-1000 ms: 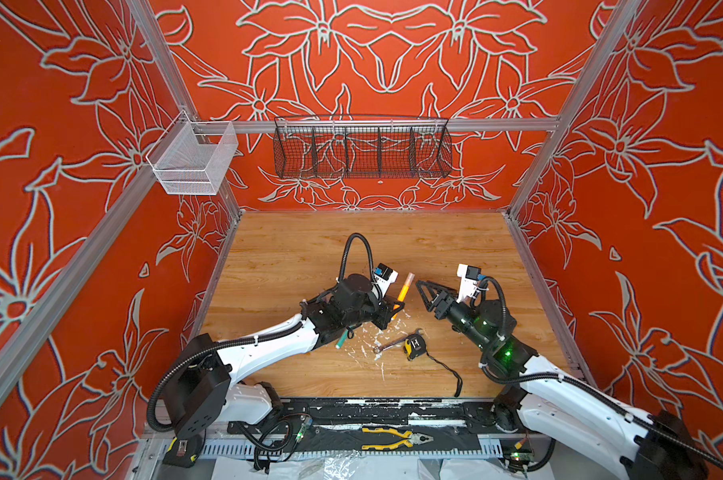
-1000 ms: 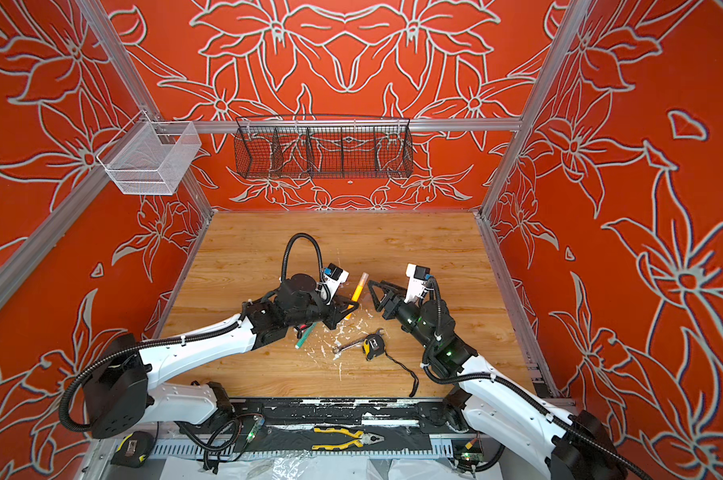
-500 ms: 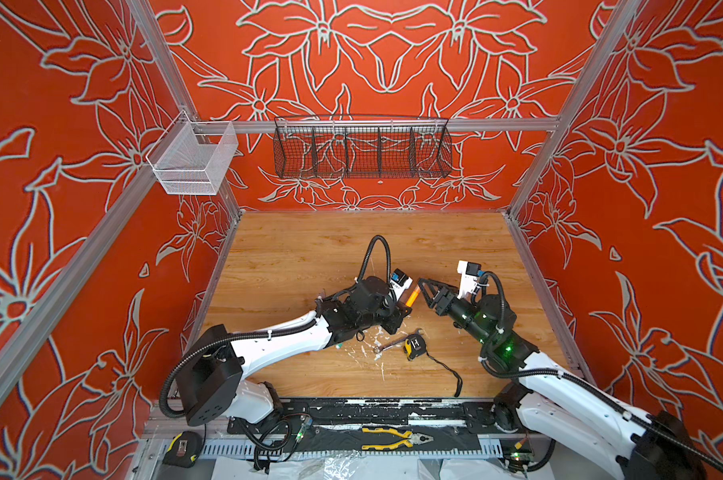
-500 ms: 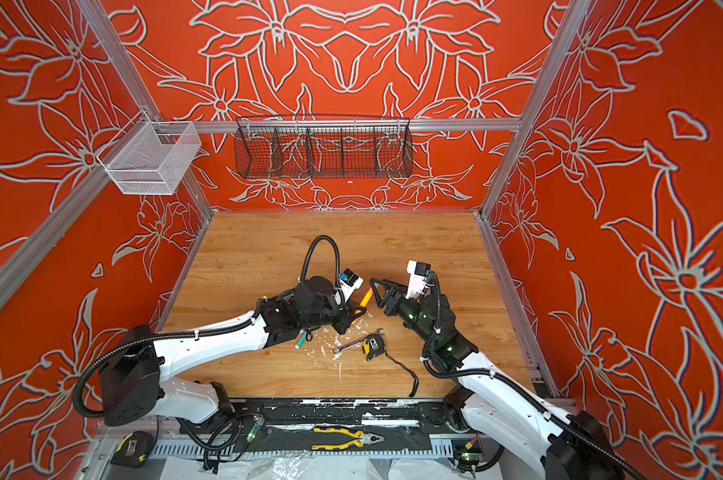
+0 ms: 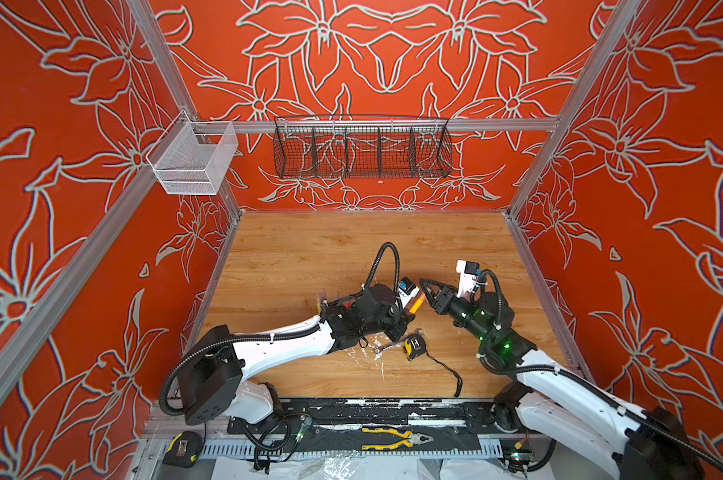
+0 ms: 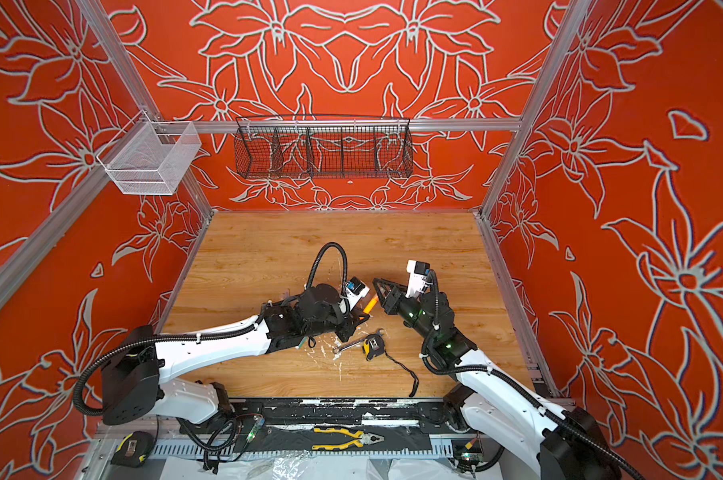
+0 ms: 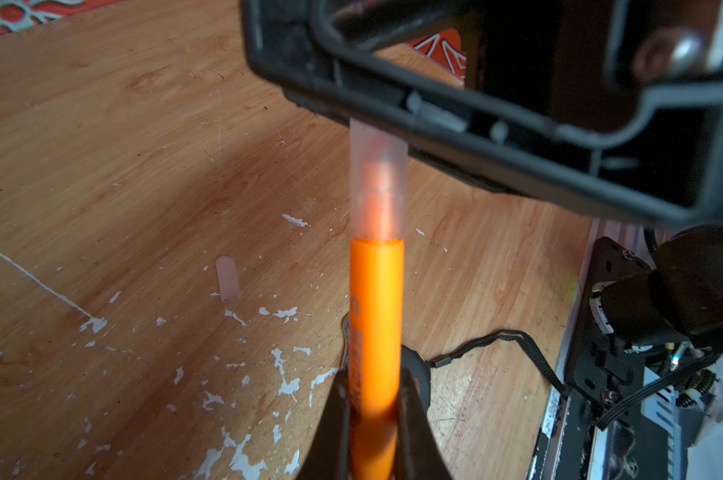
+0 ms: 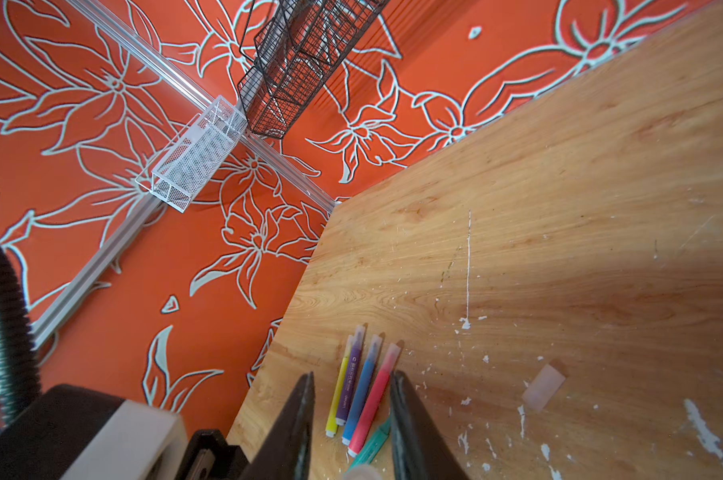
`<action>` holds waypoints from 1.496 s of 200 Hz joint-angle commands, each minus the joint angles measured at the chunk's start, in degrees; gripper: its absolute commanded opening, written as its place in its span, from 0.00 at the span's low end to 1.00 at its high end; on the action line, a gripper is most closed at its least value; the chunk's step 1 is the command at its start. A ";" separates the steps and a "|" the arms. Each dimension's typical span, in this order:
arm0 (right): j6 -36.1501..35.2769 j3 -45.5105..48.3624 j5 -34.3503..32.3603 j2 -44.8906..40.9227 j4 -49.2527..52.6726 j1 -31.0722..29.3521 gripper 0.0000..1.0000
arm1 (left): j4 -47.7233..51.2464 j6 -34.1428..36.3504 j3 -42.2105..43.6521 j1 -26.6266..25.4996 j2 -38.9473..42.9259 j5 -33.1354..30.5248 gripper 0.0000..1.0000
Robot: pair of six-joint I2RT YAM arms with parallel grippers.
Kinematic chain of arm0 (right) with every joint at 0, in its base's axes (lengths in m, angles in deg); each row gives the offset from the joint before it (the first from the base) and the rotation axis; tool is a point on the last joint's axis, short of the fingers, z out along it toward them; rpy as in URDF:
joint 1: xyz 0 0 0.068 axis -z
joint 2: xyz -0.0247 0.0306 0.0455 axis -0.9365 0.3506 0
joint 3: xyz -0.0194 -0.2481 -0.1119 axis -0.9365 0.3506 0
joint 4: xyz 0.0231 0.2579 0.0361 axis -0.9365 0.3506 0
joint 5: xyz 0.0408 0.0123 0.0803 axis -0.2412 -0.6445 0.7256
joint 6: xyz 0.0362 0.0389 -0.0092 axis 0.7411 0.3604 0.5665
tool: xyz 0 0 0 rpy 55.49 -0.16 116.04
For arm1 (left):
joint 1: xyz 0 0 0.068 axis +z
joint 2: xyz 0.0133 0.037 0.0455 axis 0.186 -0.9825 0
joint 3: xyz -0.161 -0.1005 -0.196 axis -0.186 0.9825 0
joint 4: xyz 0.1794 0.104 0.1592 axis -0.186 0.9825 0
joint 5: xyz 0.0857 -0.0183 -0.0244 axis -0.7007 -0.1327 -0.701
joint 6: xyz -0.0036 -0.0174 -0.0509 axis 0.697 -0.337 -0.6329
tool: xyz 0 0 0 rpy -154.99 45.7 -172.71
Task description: Insert the pens into the pen caps
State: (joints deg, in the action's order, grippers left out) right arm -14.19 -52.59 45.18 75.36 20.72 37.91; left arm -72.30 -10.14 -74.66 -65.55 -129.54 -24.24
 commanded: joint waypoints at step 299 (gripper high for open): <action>0.99 -2.45 1.54 11.34 -7.62 -5.78 0.16 | 2.01 6.44 -29.81 4.99 -2.33 -13.49 0.00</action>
State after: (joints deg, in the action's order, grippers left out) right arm -13.49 -58.12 36.52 87.17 -2.05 37.01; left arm -45.51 -1.22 -105.10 -62.34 -138.24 -34.60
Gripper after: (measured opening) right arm 0.168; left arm 0.120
